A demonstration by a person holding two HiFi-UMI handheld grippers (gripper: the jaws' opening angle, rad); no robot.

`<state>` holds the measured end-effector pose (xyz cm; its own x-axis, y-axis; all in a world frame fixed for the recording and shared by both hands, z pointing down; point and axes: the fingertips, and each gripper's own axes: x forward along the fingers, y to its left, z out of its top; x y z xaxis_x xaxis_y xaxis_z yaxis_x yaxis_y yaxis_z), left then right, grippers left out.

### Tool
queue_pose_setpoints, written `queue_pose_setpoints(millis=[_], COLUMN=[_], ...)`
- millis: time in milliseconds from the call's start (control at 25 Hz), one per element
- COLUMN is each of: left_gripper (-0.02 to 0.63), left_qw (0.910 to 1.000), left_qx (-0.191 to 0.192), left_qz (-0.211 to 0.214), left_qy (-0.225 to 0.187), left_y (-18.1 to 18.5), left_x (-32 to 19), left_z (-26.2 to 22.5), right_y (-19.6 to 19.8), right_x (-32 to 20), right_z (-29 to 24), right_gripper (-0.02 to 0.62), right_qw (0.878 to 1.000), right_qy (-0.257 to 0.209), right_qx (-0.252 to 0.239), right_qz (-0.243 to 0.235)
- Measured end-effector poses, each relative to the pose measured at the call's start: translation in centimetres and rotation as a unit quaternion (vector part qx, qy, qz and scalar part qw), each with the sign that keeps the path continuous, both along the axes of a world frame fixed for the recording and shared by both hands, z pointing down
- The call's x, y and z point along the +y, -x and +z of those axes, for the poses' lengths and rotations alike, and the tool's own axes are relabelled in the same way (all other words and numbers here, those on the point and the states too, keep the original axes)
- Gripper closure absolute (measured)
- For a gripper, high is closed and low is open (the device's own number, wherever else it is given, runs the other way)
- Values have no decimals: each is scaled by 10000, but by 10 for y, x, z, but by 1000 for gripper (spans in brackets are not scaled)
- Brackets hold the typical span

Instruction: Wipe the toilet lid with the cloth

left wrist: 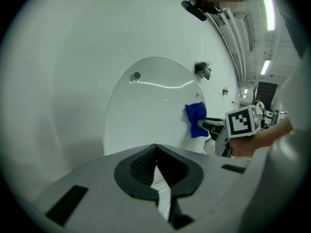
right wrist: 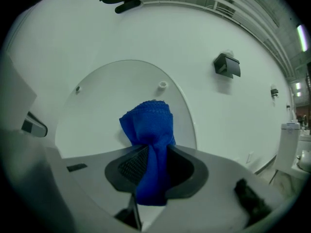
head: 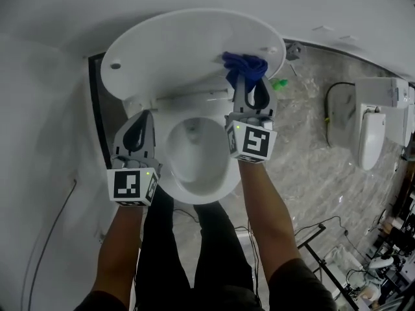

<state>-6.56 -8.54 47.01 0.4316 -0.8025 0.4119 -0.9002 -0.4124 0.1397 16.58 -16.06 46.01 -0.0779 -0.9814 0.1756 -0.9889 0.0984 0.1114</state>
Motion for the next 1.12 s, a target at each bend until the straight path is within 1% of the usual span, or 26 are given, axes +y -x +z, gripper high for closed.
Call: queue_pose_setpoints(millis=[200, 320, 400, 520, 640, 760, 880, 1120], left_gripper=[595, 595, 595, 595, 595, 595, 595, 595], left_qw=[10000, 9999, 9999, 9999, 9998, 9993, 9983, 9971], left_qx=[28, 34, 27, -19, -39, -73, -112, -130], left_qz=[-8, -24, -70, -126, -164, -340, -553, -746], left_qy=[-60, -127, -132, -105, -117, -132, -163, -114], left_y=[-9, -9, -3, 15, 30, 51, 73, 107], left_x=[-4, -5, -3, 2, 3, 1, 1, 11], left_z=[-5, -9, -9, -8, -12, -13, -15, -9], right_y=[-23, -20, 5, 69, 138, 187, 223, 261], right_x=[9, 17, 24, 37, 48, 57, 58, 51], right_z=[-3, -9, -8, -1, 3, 20, 40, 75], right_gripper=[500, 500, 500, 500, 500, 500, 500, 500], right_qw=[9995, 9996, 10000, 9983, 9918, 9843, 9775, 9712], right_qy=[48, -41, -42, 83, 91, 308, 593, 1013], right_qx=[-10, -41, -78, -252, -613, -700, -676, -678], right_qz=[296, 289, 45, -519, -1117, -1593, -1906, -2047])
